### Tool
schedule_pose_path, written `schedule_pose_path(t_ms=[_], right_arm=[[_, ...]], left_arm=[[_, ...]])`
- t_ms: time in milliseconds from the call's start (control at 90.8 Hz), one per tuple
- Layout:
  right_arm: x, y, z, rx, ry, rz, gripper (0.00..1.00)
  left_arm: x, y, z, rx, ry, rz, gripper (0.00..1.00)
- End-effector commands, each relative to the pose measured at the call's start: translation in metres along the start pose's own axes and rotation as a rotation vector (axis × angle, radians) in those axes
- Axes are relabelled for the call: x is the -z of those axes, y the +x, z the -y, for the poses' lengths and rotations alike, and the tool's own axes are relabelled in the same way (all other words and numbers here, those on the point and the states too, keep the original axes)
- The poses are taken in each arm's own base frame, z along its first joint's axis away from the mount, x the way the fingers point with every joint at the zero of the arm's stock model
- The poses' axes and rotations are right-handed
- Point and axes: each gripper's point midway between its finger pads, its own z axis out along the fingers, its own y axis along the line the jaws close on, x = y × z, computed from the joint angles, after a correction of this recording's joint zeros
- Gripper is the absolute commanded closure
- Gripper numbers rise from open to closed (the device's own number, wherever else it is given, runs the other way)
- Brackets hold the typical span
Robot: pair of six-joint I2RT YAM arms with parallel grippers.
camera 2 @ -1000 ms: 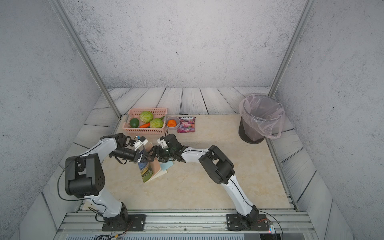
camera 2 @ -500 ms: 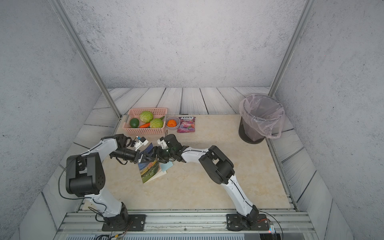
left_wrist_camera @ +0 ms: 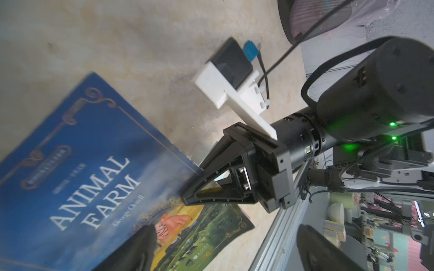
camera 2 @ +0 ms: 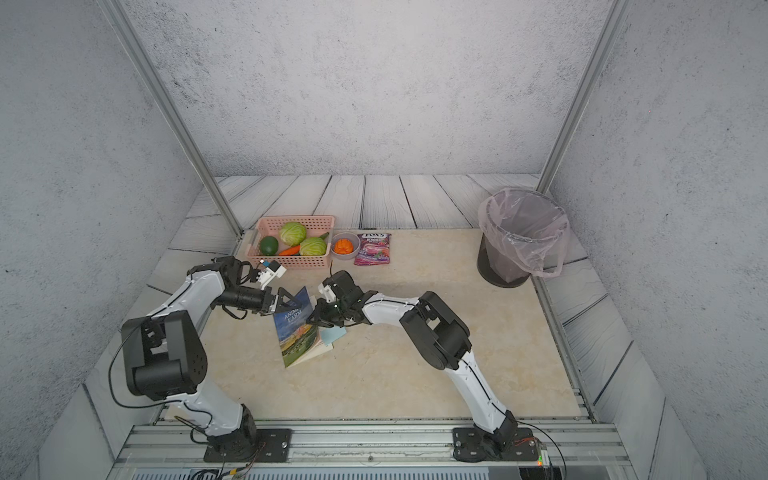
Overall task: Peel off the used sticky note
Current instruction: Turn the page of the book at the center of the board.
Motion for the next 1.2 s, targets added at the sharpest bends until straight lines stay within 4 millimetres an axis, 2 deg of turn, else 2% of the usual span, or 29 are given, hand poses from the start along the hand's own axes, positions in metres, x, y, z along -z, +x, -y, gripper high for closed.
schedule_pose_path(t_ms=[0, 187, 275, 462, 661, 892, 1189], right_arm=[[0.020, -0.007, -0.027, 0.075, 0.022, 0.040, 1.00], [0.037, -0.010, -0.028, 0.168, 0.132, 0.064, 1.00], [0.041, -0.010, -0.029, 0.196, 0.160, 0.057, 1.00], [0.042, -0.008, -0.033, 0.265, 0.216, 0.057, 1.00], [0.042, -0.007, -0.032, 0.301, 0.258, 0.056, 1.00], [0.044, -0.006, -0.039, 0.347, 0.279, 0.066, 1.00], [0.044, -0.004, -0.048, 0.403, 0.284, 0.080, 1.00]], left_arm=[[0.019, -0.016, -0.010, 0.022, -0.152, 0.050, 0.02], [0.038, -0.031, -0.028, 0.113, -0.340, 0.094, 0.02], [0.039, -0.035, -0.029, 0.176, -0.368, 0.093, 0.02], [0.031, -0.040, -0.027, 0.206, -0.475, 0.084, 0.02], [0.010, -0.048, -0.021, 0.191, -0.578, 0.069, 0.02], [-0.012, -0.054, -0.038, 0.300, -0.580, 0.077, 0.02], [-0.028, -0.071, -0.050, 0.408, -0.542, 0.141, 0.02]])
